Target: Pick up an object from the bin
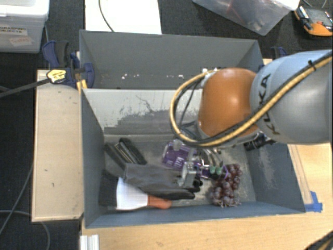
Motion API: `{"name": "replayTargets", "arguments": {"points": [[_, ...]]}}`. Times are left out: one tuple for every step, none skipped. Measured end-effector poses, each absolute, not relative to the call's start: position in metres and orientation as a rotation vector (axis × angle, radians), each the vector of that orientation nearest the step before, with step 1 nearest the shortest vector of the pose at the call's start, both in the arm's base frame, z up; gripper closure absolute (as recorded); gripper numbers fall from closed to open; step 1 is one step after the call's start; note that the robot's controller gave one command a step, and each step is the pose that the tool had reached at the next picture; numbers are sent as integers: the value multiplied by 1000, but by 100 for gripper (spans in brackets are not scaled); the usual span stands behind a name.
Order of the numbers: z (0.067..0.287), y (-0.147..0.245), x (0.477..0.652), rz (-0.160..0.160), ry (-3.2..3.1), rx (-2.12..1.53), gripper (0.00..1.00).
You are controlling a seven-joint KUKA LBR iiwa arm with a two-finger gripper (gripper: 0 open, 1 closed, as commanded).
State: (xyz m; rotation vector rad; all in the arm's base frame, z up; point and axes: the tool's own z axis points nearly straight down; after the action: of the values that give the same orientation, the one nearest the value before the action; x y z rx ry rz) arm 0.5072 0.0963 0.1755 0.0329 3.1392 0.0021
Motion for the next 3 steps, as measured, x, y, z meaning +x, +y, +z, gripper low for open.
{"name": "replayTargets", "arguments": {"points": [[154, 106, 562, 3, 3127, -208, 0], [159, 40, 509, 2, 3137, 33, 100], [159, 40, 509, 2, 3137, 34, 100]]}}
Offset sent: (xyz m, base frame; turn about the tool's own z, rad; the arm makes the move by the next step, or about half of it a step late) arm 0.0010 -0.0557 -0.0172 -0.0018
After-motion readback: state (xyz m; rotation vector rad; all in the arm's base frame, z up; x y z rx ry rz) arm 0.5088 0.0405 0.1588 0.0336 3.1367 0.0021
